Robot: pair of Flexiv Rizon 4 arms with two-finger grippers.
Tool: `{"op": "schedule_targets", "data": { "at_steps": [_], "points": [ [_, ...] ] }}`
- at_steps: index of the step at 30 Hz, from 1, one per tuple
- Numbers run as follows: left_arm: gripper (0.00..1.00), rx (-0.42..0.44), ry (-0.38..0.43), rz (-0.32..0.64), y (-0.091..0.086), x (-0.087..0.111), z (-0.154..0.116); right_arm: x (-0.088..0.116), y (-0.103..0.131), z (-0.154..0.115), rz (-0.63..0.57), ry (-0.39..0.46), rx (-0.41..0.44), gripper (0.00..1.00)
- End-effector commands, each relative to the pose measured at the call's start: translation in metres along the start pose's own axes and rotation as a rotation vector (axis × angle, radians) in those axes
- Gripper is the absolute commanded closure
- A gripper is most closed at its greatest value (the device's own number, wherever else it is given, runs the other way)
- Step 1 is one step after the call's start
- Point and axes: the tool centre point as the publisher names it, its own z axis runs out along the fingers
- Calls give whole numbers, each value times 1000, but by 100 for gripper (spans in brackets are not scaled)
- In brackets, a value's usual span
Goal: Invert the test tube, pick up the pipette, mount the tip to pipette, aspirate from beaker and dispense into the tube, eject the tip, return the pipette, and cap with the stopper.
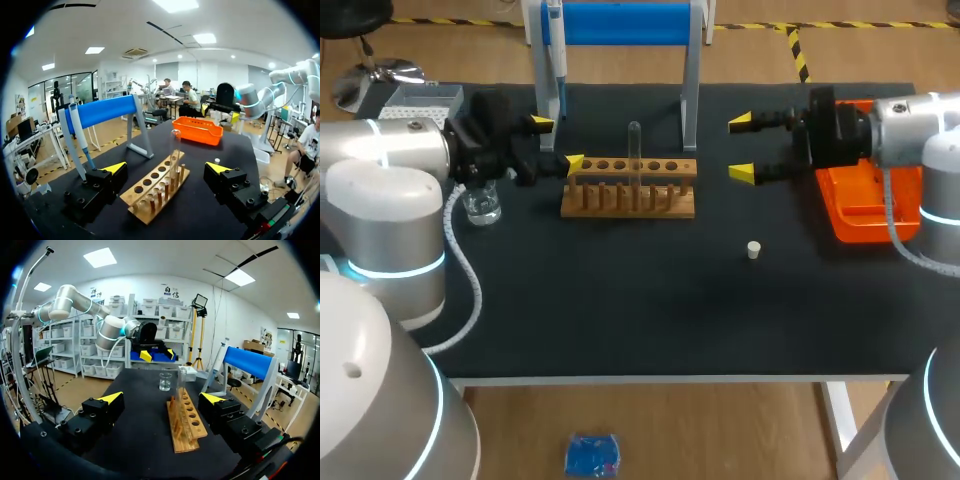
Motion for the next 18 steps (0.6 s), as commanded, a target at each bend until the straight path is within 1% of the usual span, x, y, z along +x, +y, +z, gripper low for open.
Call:
{"op": "schedule_targets", "data": {
  "at_steps": [1, 18],
  "points": [
    [0, 23, 2, -8, 4, 3, 2, 1, 0, 0, -1, -1, 1, 0],
    [0, 23, 2, -8, 4, 3, 2, 1, 0, 0, -1, -1, 1, 0]
  ]
}}
